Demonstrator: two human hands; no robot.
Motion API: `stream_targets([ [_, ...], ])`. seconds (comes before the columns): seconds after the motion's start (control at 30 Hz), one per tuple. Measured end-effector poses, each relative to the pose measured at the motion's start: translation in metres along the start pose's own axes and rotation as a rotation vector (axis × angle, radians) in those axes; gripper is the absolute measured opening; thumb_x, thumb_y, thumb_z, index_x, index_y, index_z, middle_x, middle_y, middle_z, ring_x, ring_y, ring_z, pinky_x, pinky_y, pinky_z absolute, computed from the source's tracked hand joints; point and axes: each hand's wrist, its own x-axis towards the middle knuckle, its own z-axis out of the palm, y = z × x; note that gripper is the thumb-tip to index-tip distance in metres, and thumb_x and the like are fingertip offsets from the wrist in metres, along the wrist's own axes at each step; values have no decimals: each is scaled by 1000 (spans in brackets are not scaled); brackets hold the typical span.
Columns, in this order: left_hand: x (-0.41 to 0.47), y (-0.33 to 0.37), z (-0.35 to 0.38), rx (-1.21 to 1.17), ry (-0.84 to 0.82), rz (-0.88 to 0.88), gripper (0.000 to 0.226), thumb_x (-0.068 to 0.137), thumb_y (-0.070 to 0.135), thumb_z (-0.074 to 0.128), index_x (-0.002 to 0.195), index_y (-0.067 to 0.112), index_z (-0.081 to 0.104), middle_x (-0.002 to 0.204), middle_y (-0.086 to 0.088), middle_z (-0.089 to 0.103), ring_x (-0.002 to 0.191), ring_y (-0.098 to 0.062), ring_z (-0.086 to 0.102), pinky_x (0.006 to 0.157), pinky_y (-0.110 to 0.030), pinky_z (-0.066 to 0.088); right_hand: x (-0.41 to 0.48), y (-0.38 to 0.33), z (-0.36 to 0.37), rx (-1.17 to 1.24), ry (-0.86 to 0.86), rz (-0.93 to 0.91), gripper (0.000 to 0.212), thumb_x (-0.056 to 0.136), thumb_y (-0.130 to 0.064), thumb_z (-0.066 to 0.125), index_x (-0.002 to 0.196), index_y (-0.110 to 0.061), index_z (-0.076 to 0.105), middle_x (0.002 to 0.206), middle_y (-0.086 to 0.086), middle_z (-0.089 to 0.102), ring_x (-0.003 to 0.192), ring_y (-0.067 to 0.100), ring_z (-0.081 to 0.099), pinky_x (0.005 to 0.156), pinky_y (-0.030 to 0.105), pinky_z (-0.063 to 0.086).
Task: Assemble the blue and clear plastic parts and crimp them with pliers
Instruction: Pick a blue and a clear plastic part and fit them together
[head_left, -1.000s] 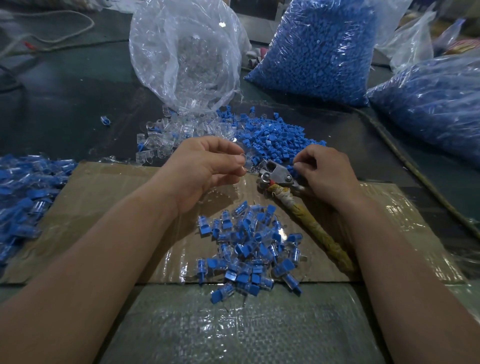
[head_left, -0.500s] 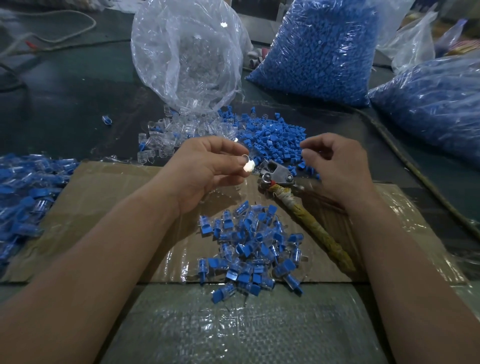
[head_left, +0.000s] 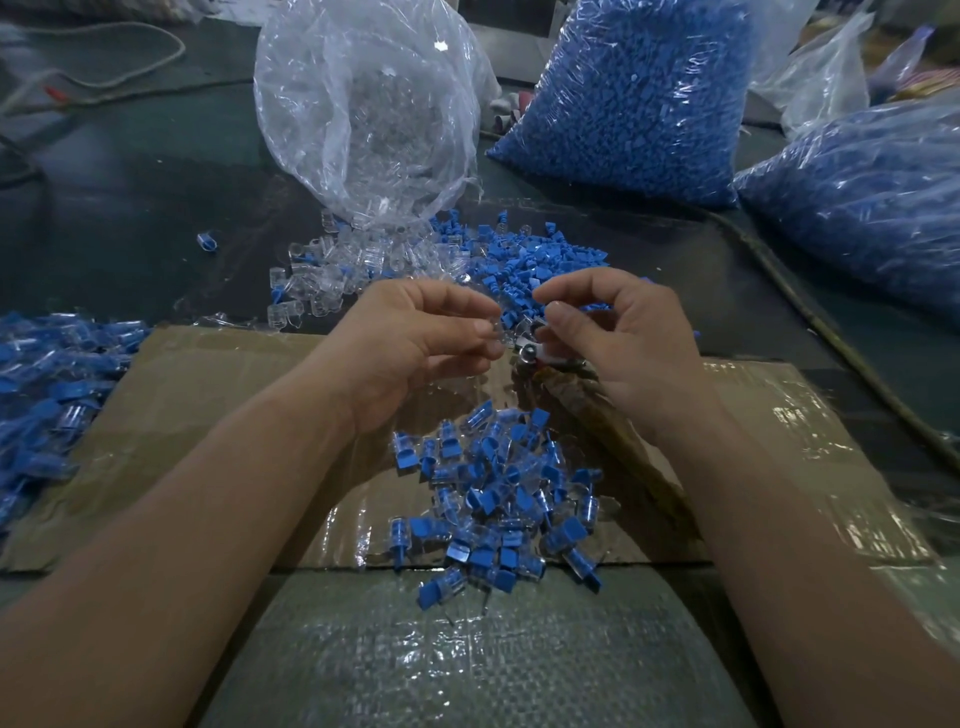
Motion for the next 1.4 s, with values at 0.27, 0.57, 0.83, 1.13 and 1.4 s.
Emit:
stream_targets([
  [0.27, -1, 1, 2, -13, -3, 3, 17, 78, -10, 55, 80, 3, 65, 66, -6, 69, 65, -15, 68, 57, -19, 54, -2, -1, 1, -12, -39, 42, 31, 87, -6, 58, 87, -37, 60, 84, -14, 63, 78, 1, 63, 70, 12, 51],
  [0.57, -1, -1, 4, 24, -11, 8, 15, 73, -11, 59, 80, 2, 63, 65, -8, 69, 62, -15, 68, 56, -18, 53, -5, -4, 7, 34, -46, 26, 20, 75, -10, 69, 75, -28, 62, 66, -16, 65, 68, -1, 63, 62, 8, 48],
  [0.83, -2, -3, 2, 134, -64, 110, 29, 51, 9, 71, 79, 15, 70, 75, 0, 72, 74, -12, 68, 66, -16, 52, -7, -7, 8, 51, -33, 26, 19, 76, -9, 68, 76, -28, 64, 70, -11, 66, 66, 4, 65, 59, 10, 49],
  [1.13, -1, -3, 4, 44, -99, 100, 23, 57, 11, 67, 78, 18, 74, 77, -3, 72, 73, -13, 69, 64, -17, 53, -7, -8, 6, -53, 2, 9, 28, 79, 0, 66, 80, -28, 65, 81, -11, 66, 77, 1, 64, 71, 14, 52],
  [1.4, 0, -4, 3, 64, -90, 93, 22, 59, 11, 66, 81, 10, 69, 74, -4, 72, 71, -14, 69, 63, -17, 53, -7, -7, 7, 17, 15, -7, 28, 73, -2, 73, 77, -28, 63, 66, -12, 65, 64, 0, 63, 60, 11, 49],
])
